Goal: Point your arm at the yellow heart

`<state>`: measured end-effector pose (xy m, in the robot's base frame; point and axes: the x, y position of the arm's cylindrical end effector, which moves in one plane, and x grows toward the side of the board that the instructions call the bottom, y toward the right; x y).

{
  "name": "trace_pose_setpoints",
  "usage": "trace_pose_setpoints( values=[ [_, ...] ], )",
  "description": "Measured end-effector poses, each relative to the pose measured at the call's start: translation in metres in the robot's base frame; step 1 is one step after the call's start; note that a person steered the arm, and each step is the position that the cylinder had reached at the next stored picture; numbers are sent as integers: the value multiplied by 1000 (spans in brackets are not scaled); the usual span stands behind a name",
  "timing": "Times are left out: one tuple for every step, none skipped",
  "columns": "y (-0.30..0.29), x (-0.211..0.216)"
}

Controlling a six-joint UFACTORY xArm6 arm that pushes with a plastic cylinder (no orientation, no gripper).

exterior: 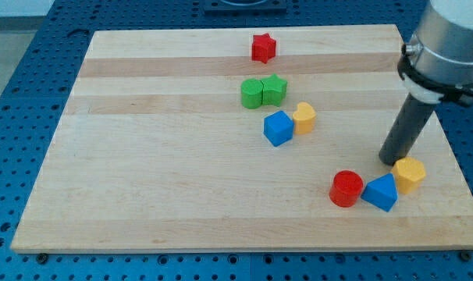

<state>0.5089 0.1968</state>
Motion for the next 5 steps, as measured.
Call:
trace_pose_setpoints(
  values=[
    [-5,10],
    [-3,-1],
    [-5,-45],
    [-23,-88],
    [-76,-97]
  ],
)
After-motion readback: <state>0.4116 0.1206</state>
